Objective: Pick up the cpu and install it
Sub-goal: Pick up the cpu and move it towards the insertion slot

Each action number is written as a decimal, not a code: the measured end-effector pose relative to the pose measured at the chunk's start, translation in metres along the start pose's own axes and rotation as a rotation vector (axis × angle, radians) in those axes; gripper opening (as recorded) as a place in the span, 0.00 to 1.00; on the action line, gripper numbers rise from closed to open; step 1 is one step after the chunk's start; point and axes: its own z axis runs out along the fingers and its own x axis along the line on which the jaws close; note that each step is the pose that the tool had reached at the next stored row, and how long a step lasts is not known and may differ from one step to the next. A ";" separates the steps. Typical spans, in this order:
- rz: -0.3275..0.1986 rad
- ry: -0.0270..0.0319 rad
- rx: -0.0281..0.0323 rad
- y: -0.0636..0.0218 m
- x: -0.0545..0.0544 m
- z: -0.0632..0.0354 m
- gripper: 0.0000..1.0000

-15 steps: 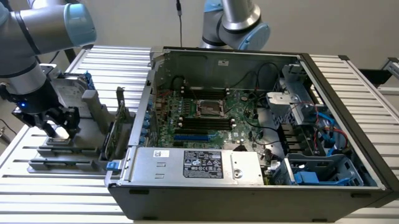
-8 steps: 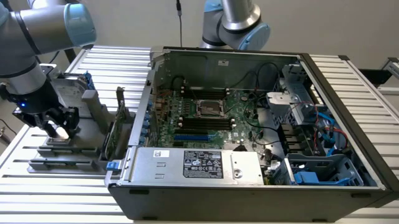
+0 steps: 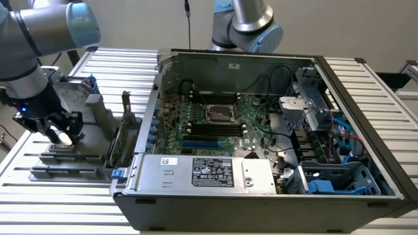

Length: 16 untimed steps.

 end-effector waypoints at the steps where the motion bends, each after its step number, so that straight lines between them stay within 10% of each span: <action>1: 0.000 0.0001 -0.0009 0.0000 0.000 -0.0012 0.55; 16: 0.000 0.0014 -0.0031 0.0008 0.001 -0.0584 0.55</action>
